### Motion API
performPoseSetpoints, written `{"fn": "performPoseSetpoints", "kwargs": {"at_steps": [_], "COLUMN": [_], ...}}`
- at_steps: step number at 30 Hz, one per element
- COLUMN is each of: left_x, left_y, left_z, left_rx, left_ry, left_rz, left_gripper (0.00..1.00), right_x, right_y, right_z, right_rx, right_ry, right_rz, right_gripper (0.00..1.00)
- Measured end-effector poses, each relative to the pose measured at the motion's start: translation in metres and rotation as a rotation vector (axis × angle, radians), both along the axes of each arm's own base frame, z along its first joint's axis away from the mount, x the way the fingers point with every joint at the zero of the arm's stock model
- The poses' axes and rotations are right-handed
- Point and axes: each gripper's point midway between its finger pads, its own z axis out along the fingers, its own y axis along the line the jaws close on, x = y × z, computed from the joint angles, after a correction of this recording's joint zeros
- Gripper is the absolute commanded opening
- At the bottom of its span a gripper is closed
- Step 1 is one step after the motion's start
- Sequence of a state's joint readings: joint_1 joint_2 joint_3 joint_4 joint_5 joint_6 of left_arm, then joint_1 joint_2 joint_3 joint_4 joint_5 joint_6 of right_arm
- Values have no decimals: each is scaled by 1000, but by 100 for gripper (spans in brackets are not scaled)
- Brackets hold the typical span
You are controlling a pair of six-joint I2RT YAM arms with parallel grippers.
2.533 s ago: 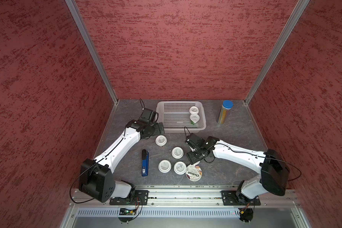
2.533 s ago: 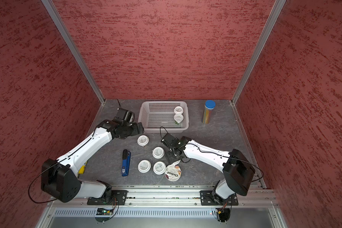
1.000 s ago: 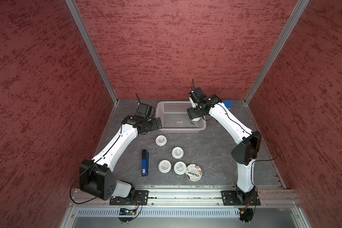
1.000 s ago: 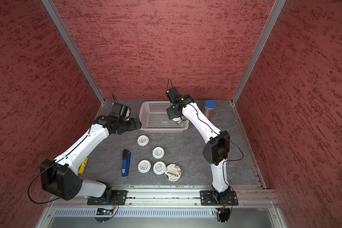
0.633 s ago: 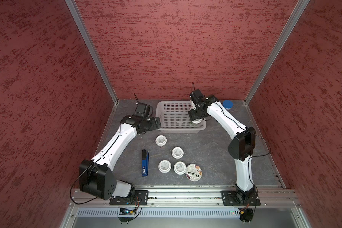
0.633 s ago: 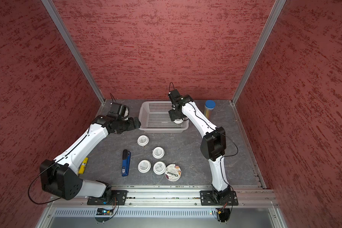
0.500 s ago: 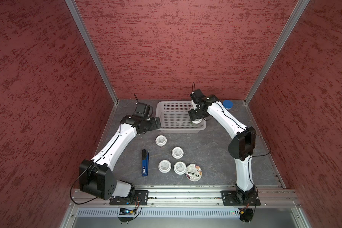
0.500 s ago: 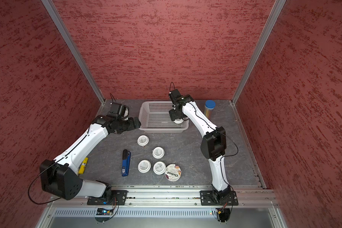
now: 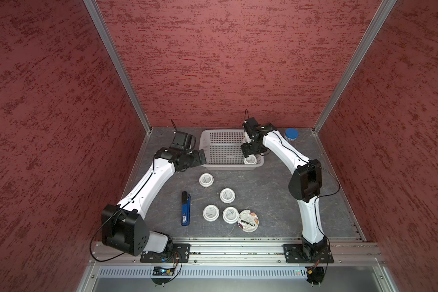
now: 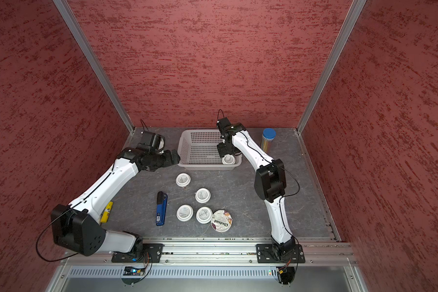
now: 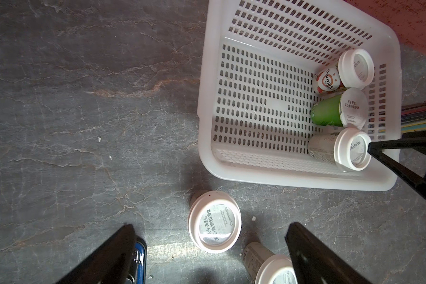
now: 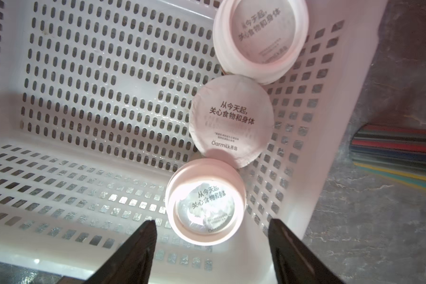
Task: Put the yogurt in the basket
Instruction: Place the yogurt in the basket.
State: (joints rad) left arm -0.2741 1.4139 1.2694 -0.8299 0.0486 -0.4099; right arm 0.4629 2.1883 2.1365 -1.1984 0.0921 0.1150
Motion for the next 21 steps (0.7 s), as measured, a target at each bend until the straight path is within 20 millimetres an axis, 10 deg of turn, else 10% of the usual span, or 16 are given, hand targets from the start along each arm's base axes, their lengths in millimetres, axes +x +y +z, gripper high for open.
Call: {"fn": "performPoseSetpoints", "kwargs": {"at_steps": [21], "left_x": [1], "left_y": [2], "left_z": [0], "left_rx": [-6], "left_ry": [-1], "left_rz": [5], "left_gripper": [99], "right_x": [-8], "right_y": [2], "right_z": [-3], "right_rx": [-1], "right_ry": [2], "right_rz": [11], "right_gripper": [77]}}
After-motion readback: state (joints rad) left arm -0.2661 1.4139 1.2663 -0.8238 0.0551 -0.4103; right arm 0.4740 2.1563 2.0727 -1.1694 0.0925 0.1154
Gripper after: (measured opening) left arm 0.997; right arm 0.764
